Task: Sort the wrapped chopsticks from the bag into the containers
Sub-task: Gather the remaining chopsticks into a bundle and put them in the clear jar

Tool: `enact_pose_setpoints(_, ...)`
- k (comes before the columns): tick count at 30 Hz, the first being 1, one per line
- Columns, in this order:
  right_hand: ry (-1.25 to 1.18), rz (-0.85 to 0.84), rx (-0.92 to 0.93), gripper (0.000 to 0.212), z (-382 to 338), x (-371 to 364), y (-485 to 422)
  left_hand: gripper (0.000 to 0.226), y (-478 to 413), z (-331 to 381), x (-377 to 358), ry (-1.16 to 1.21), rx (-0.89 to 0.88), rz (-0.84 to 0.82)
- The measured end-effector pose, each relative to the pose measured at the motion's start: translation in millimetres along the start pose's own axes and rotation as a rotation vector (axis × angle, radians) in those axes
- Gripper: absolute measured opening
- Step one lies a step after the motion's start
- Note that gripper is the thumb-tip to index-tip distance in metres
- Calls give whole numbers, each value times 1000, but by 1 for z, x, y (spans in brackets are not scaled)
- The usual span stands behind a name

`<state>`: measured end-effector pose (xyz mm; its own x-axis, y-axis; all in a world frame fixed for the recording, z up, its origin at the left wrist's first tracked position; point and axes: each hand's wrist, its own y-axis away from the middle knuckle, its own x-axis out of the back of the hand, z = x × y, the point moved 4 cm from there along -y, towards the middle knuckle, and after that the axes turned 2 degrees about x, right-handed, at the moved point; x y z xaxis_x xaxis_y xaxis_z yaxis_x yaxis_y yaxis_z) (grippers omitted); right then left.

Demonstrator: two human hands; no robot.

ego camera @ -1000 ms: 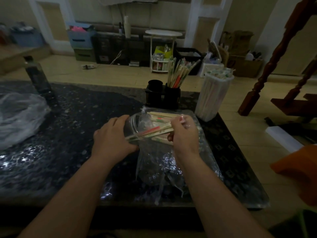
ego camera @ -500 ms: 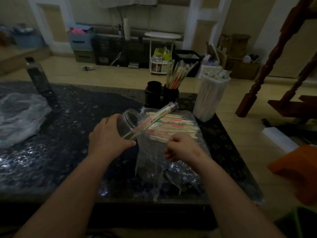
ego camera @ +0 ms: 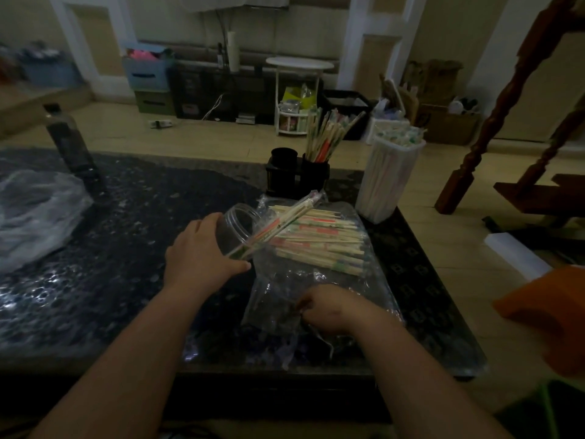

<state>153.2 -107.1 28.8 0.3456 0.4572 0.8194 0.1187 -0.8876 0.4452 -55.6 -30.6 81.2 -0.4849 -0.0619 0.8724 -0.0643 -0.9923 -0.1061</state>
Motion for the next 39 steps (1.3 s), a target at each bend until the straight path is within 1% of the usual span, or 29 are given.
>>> enact_pose_setpoints(5,-61,116,-2,60,11,-18,-28,106,-5,-1,-4,-2,9,-13)
enact_pose_setpoints(8,-77,214,-44,66,8,-27,-40,105,-10,-2,-4,0,22,-14)
enact_pose_setpoints(11,-52,317,-118,61,7,-33,-52,105,-13,-1,-3,0,27,-2)
enact_pose_setpoints(13,47,347,-210,60,12,-32,-59,106,-14,-1,-3,7,30,-1)
enact_pose_setpoints(15,136,354,-257,60,17,-24,-62,107,-15,-3,-2,17,36,12)
enact_pose_setpoints(19,256,323,-317,56,22,-11,-69,106,-19,-9,1,47,47,14)
enact_pose_setpoints(22,257,254,-340,50,23,-6,-76,108,-20,-8,0,42,45,24)
enact_pose_setpoints(25,286,252,-368,51,26,-4,-83,107,-20,-6,-3,46,30,15)
enact_pose_setpoints(27,317,226,-365,49,28,-4,-87,107,-20,-5,-4,44,26,4)
enact_pose_setpoints(30,332,214,-321,39,30,-5,-86,108,-19,-5,-4,37,21,-11)
enact_pose_setpoints(39,402,371,-232,41,21,-4,-64,109,-17,-2,-2,22,9,-10)
